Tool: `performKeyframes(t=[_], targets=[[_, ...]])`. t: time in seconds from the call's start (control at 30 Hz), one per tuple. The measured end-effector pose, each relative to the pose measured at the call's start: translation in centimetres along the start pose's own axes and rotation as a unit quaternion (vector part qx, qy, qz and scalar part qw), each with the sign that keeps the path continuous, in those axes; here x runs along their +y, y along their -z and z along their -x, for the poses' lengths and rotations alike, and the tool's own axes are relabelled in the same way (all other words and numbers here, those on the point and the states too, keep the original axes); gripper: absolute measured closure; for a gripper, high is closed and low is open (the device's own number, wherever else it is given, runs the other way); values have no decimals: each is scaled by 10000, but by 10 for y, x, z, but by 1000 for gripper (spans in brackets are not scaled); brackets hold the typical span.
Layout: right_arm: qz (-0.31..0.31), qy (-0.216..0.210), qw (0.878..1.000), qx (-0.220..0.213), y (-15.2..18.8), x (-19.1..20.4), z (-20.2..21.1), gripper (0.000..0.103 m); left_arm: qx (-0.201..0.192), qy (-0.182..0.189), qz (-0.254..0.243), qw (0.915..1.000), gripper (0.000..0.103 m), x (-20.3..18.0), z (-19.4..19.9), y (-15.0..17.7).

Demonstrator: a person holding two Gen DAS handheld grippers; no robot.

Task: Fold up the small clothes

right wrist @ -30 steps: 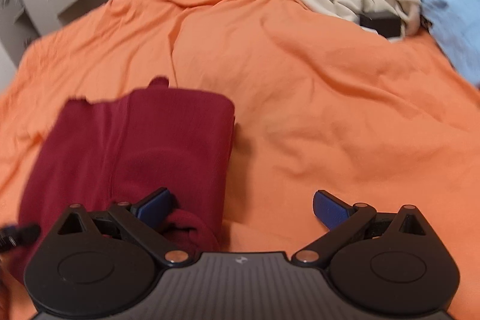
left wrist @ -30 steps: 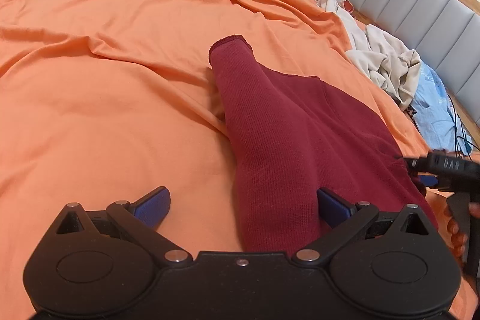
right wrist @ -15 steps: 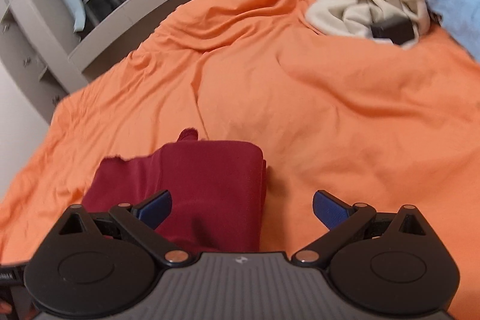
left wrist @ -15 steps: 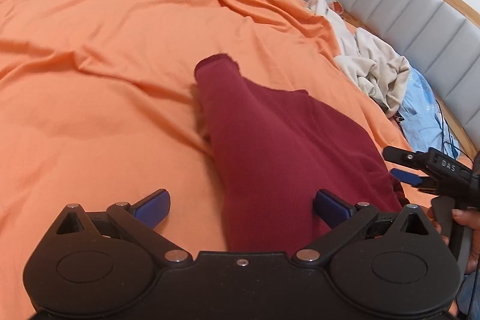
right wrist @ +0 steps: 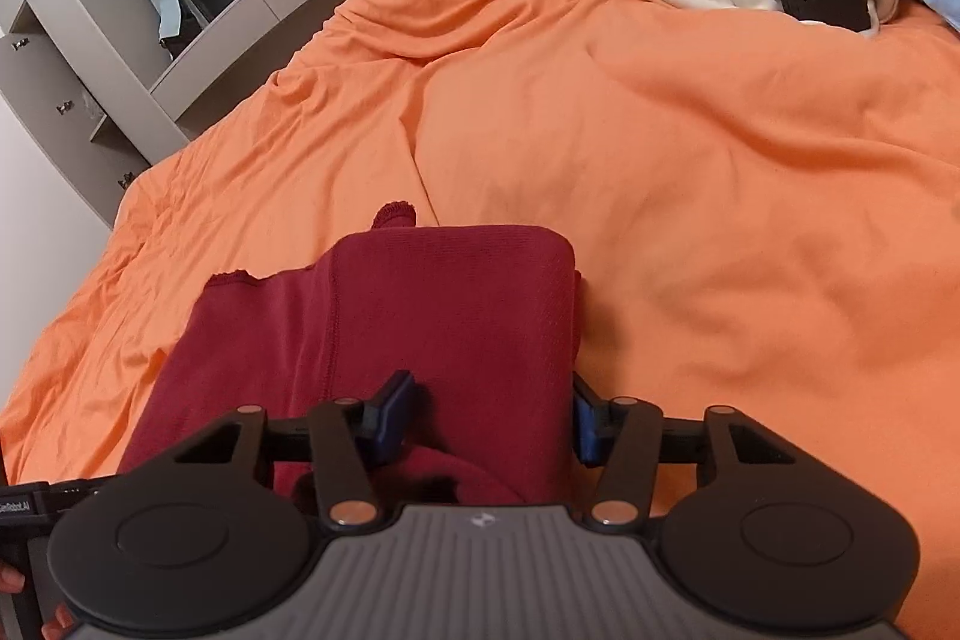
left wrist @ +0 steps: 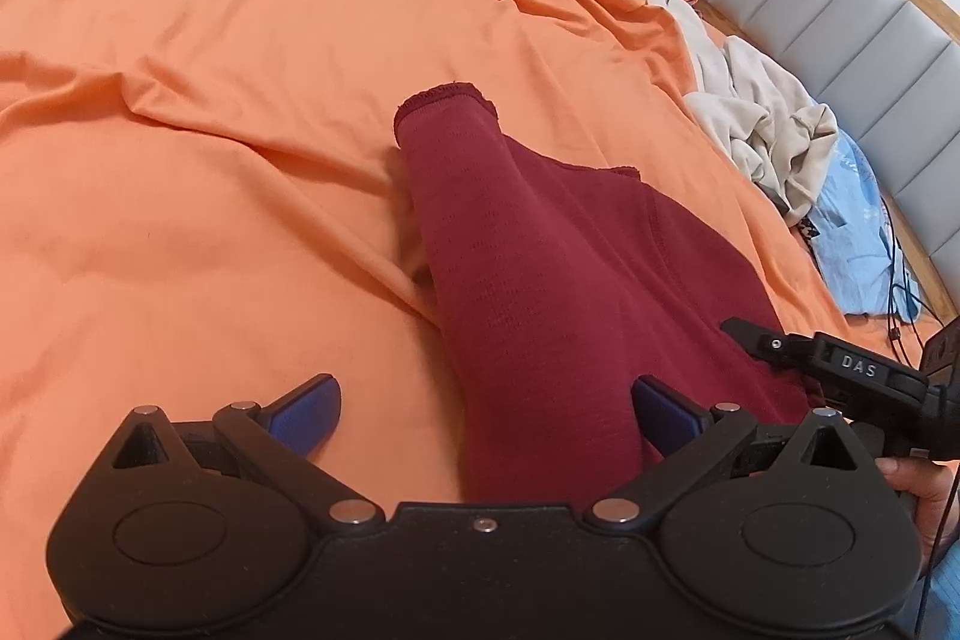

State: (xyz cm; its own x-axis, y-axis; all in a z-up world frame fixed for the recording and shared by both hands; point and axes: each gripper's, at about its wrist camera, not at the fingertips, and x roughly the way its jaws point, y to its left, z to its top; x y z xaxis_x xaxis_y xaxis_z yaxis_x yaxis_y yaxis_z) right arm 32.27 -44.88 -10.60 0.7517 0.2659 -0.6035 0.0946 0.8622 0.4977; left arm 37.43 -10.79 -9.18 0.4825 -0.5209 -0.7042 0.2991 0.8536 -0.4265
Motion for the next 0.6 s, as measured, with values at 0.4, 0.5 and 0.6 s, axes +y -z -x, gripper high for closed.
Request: performKeyframes(t=[0.4, 0.5, 0.6], targets=[[-417, 118, 9988, -236, -5, -8, 10, 27, -5, -82, 37, 10000, 0, 5, -1, 3], [-535, 133, 9978, -368, -7, -11, 16, 42, 18, -20, 175, 9998, 0, 10, -3, 4], [-433, 119, 9981, -415, -6, -8, 17, 76, 38, 47, 276, 9996, 0, 15, -4, 4]])
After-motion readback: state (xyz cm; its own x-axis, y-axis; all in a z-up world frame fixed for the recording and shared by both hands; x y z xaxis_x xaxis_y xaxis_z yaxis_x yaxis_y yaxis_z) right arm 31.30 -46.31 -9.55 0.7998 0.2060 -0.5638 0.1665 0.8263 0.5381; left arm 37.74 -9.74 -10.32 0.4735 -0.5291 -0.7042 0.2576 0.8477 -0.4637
